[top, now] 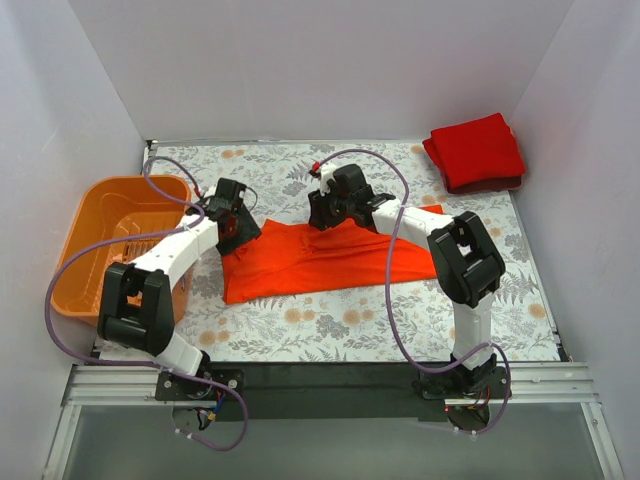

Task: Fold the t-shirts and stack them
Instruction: Fold the tshirt

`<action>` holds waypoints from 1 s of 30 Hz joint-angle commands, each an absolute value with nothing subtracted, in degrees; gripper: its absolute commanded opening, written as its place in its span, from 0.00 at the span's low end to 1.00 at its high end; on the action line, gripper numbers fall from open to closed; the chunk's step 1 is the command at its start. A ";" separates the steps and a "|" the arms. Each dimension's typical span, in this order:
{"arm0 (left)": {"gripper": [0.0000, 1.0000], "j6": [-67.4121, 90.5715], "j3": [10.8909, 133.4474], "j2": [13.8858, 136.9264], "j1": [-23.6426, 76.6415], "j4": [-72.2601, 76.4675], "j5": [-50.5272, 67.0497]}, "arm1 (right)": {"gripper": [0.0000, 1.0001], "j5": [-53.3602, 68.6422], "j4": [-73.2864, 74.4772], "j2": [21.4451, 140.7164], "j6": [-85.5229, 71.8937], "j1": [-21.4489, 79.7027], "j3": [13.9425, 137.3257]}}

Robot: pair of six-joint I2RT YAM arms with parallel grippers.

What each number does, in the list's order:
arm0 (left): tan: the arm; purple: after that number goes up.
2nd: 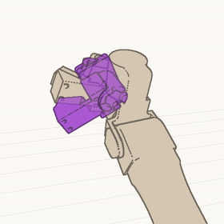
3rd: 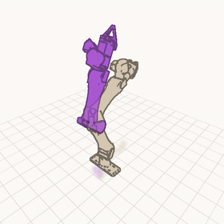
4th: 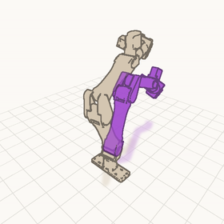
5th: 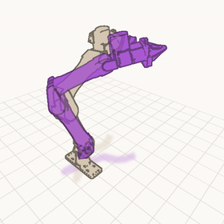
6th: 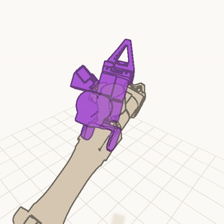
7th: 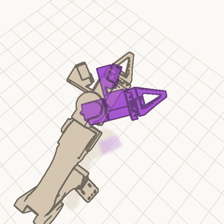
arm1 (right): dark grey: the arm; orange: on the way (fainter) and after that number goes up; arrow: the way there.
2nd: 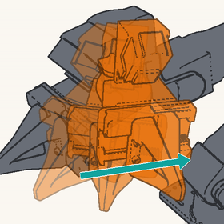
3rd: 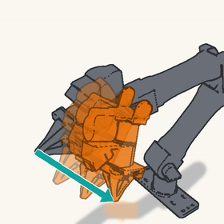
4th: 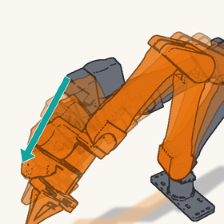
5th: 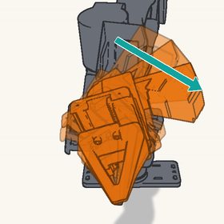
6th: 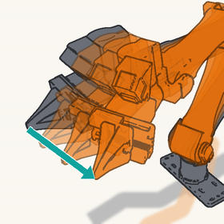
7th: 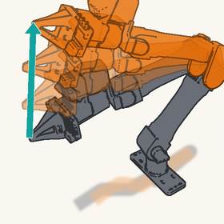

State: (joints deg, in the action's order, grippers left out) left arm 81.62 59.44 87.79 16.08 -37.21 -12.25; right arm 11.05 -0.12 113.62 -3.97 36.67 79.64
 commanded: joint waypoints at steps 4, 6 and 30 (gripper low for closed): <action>0.61 74.71 71.71 97.19 16.08 -31.82 -11.96 | 0.48 20.30 -3.34 114.07 -17.74 36.39 79.98; 0.61 72.69 75.13 102.01 16.00 -31.29 -10.12 | 0.49 19.95 -3.43 114.61 -20.37 36.47 79.89; 0.61 68.91 82.88 114.70 15.91 -28.74 -7.57 | 0.06 18.02 -4.39 120.76 -23.73 36.12 77.08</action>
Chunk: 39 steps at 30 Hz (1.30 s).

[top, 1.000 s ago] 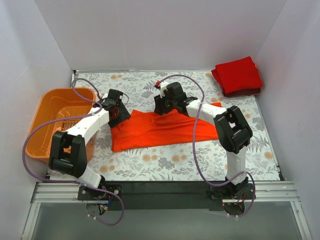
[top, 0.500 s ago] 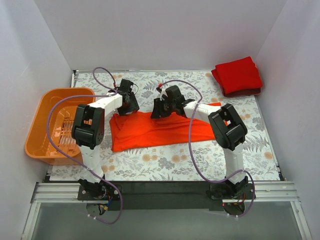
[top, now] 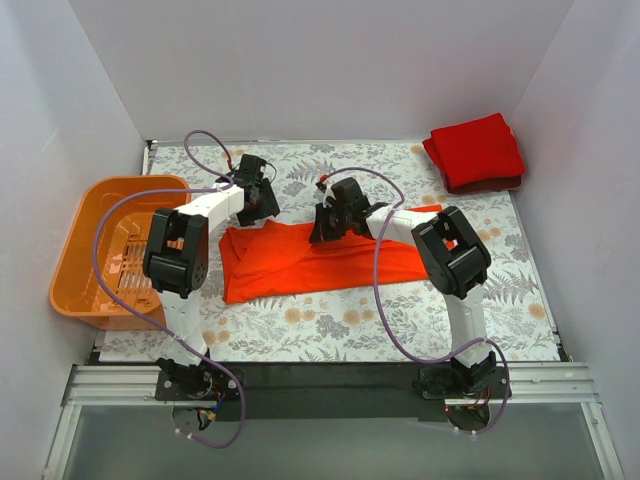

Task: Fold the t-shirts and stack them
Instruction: Fold the tshirt

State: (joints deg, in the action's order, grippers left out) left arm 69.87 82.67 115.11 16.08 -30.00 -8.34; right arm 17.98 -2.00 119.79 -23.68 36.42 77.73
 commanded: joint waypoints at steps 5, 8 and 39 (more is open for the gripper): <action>0.61 70.48 83.14 115.22 15.56 -27.95 -5.63 | 0.01 18.81 -5.10 120.94 -23.64 36.12 76.73; 0.59 71.37 83.76 115.93 15.56 -28.21 -4.57 | 0.01 18.98 -5.45 120.67 -23.64 36.12 76.47; 0.01 69.08 85.34 118.22 15.56 -29.53 -6.50 | 0.01 21.88 -6.86 120.41 -21.45 36.12 77.43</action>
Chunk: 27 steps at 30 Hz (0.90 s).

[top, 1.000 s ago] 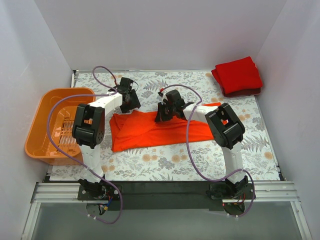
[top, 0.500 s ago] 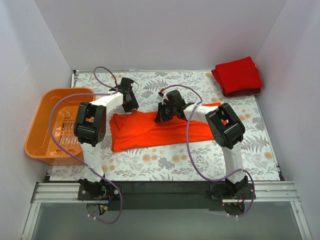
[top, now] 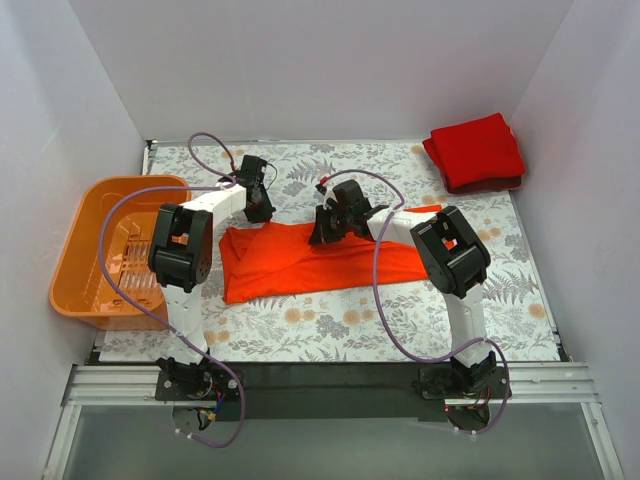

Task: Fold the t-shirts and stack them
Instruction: Fold the tshirt

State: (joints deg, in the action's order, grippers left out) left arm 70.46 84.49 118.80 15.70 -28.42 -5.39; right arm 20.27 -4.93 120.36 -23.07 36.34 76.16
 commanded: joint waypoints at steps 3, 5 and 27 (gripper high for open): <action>0.00 68.21 85.25 116.46 15.56 -29.09 -6.77 | 0.01 22.50 -6.77 119.89 -20.39 36.12 78.13; 0.00 67.41 85.17 115.15 15.56 -28.92 -7.29 | 0.01 22.59 -6.68 119.18 -19.17 36.21 78.48; 0.00 67.59 73.66 97.56 15.56 -26.90 -8.44 | 0.01 21.98 -1.15 112.59 -5.63 39.11 78.93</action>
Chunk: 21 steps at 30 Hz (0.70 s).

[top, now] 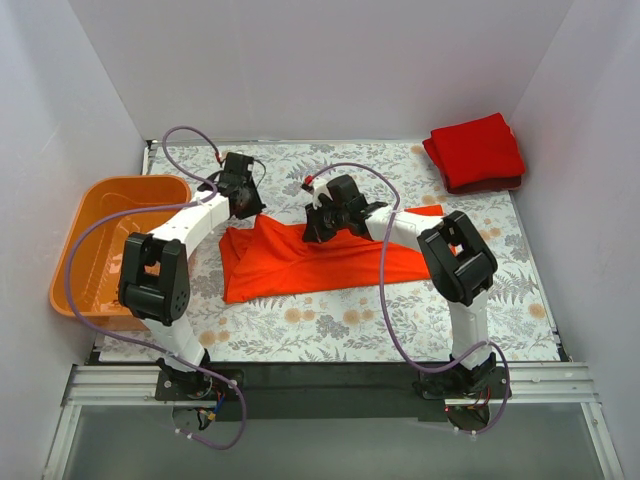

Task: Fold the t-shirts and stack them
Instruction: Fold the tshirt

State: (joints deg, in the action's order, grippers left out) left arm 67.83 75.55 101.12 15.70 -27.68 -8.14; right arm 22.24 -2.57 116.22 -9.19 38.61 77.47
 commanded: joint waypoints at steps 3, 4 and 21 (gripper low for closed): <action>0.00 67.67 72.07 97.21 15.47 -26.89 -8.18 | 0.01 21.71 -1.05 111.36 -3.96 39.37 77.96; 0.00 67.85 71.72 97.21 15.56 -26.81 -8.17 | 0.01 21.80 -1.05 110.66 -3.61 39.46 77.70; 0.00 69.08 63.81 90.35 15.47 -27.42 -7.03 | 0.01 29.70 2.99 110.92 4.57 40.87 74.88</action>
State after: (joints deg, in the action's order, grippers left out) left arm 68.71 65.45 93.30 15.70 -27.57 -7.05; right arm 26.63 1.69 111.70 1.83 40.32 75.40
